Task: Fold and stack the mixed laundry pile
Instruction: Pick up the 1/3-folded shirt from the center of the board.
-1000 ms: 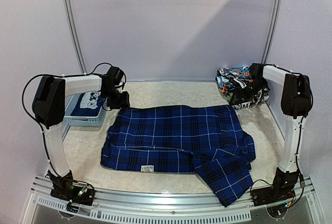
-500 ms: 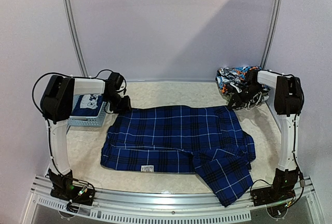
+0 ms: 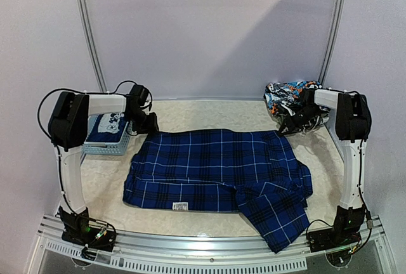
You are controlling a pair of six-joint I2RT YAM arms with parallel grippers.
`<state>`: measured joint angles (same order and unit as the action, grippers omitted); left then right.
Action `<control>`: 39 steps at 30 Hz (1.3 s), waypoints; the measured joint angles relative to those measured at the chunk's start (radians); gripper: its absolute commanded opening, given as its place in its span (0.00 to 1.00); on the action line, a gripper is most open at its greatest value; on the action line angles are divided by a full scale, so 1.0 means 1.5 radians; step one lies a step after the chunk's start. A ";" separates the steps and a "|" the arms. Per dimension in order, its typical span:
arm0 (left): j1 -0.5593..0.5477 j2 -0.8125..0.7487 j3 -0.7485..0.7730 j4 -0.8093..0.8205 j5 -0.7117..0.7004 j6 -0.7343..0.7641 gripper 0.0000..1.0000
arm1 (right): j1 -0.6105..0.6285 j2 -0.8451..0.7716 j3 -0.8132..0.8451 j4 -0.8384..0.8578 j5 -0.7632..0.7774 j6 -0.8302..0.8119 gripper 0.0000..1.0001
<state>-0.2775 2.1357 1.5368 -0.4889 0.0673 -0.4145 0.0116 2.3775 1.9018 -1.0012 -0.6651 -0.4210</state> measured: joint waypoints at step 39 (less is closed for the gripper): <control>0.034 -0.070 -0.092 0.069 0.042 0.042 0.00 | -0.026 -0.132 -0.137 0.130 -0.063 0.088 0.00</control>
<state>-0.2272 2.0304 1.3987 -0.3847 0.1303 -0.3519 -0.0280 2.1792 1.6962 -0.8055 -0.7601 -0.2886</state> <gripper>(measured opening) 0.021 0.007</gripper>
